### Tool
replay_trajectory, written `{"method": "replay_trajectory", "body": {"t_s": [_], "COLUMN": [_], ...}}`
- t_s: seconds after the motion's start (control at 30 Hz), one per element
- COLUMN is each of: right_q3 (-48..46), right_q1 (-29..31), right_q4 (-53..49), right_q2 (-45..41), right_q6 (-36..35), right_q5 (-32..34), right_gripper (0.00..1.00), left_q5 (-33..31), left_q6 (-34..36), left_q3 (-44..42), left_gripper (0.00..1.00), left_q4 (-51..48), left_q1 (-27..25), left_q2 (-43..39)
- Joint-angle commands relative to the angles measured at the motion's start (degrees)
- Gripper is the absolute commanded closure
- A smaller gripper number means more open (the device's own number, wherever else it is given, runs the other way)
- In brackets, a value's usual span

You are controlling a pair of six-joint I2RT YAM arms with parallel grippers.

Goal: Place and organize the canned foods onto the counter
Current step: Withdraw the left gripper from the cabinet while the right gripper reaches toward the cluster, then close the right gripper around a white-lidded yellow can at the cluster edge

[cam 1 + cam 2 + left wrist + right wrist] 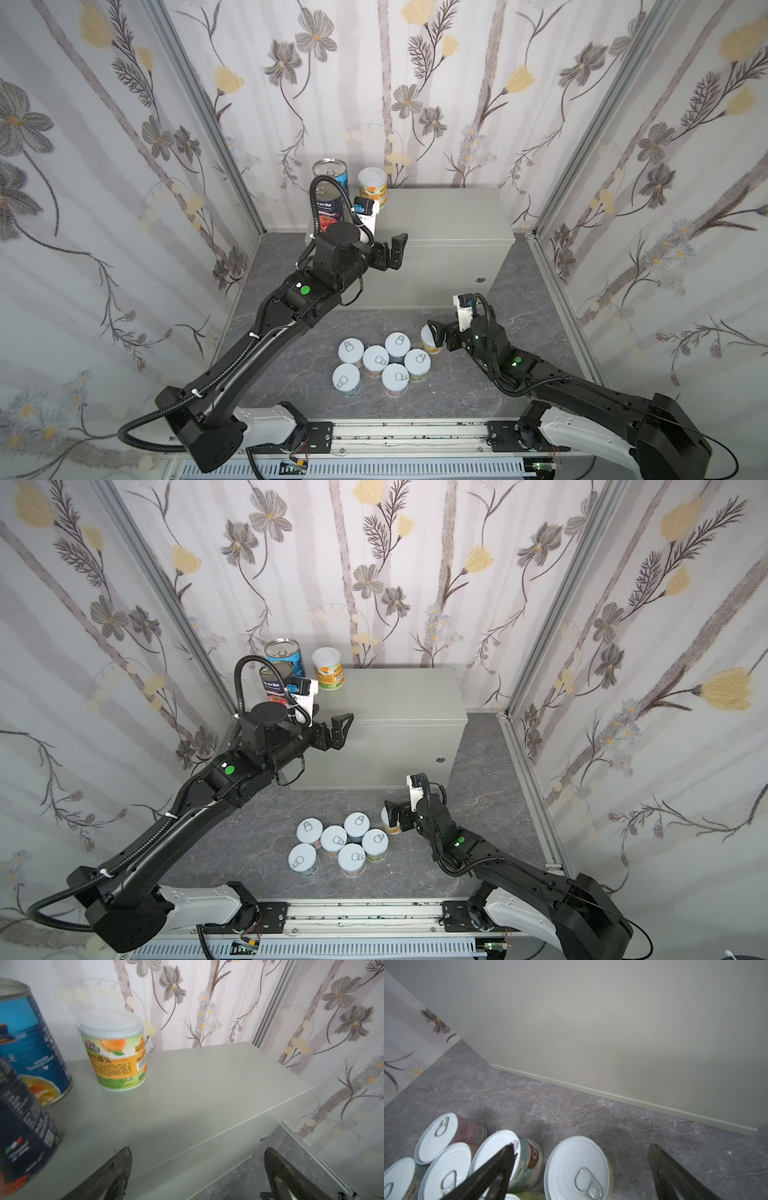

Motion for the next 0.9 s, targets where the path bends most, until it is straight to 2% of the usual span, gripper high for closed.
{"method": "replay_trajectory", "body": {"t_s": [0.0,0.2,0.4,0.5,0.7,0.87], "right_q3": [0.4,2.4,4.6,5.7,9.0,8.7], "right_q1": [0.7,1.7,5.2,6.4,7.9,7.8], "right_q4": [-1.3,-2.2,-3.8,-4.9,-11.6,-14.4], "right_q2": [3.1,8.0,12.4,14.8,19.2,18.2], "right_q6": [0.9,4.2,9.0,9.8,13.3,16.1], "right_q5": [-1.9,0.2,5.0,5.3,11.6,14.8], "right_gripper": [0.00,0.00,0.00,0.00,0.00,0.00], "left_q5": [-0.3,-6.2,-10.3,-11.3,-10.8,-10.6], "left_q6": [-2.5,-5.8,-8.6,-9.0,-9.8,-10.3], "left_q3": [-6.9,-15.8,-21.5,-22.6,-22.6,-22.5], "left_gripper": [0.00,0.00,0.00,0.00,0.00,0.00], "left_q4": [5.1,0.3,1.2,1.5,1.7,1.7], "left_q1": [0.0,0.3,0.9,1.3,2.0,2.6], "left_q2": [-5.0,-12.8,-17.4,-17.9,-16.3,-15.9]}}
